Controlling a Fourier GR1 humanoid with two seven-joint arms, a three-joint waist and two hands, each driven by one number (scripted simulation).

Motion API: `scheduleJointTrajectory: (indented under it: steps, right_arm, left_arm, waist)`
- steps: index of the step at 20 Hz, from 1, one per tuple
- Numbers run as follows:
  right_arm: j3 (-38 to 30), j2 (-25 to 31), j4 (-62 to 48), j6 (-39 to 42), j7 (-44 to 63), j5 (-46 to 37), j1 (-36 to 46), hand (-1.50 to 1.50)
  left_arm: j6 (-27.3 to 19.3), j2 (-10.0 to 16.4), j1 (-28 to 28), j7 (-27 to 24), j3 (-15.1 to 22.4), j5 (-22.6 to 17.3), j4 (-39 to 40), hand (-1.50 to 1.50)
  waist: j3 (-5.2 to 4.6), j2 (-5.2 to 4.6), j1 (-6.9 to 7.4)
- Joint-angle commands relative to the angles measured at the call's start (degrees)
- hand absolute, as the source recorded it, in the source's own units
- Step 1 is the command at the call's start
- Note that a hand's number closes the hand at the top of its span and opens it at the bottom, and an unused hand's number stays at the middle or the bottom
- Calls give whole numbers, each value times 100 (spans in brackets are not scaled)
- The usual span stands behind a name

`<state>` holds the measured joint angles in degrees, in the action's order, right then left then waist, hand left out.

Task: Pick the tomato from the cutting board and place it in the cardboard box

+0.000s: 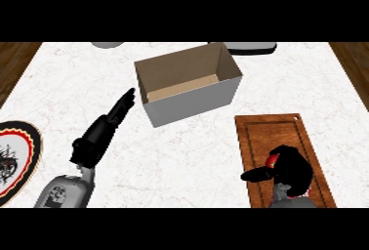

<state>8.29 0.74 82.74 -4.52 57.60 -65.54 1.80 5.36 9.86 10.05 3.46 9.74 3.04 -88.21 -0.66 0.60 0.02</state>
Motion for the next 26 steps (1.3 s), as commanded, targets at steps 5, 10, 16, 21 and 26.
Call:
scheduleJointTrajectory:
  steps: [5,10,16,21,26]
  right_arm:
    - [2710,-68,-78,1284,-2413,-176,985,150]
    - [3743,-72,-132,1195,-3490,-341,1494,150]
    - [3672,14,734,1030,-3519,-746,1664,150]
    - [3963,169,2345,1468,-3449,-720,1168,150]
    - [4099,-67,3750,2360,-3049,-261,1310,150]
  left_arm:
    - [234,-145,227,-29,349,31,15,0]
    - [39,-219,333,146,197,67,155,0]
    - [58,-96,8,-35,-11,84,82,0]
    - [78,-122,104,-44,-108,106,134,0]
    - [-102,-302,98,257,68,291,-110,0]
  waist:
    - [63,-118,895]
    - [69,-71,257]
    - [65,-49,6]
    - [65,-41,-42]
    - [65,-38,-32]
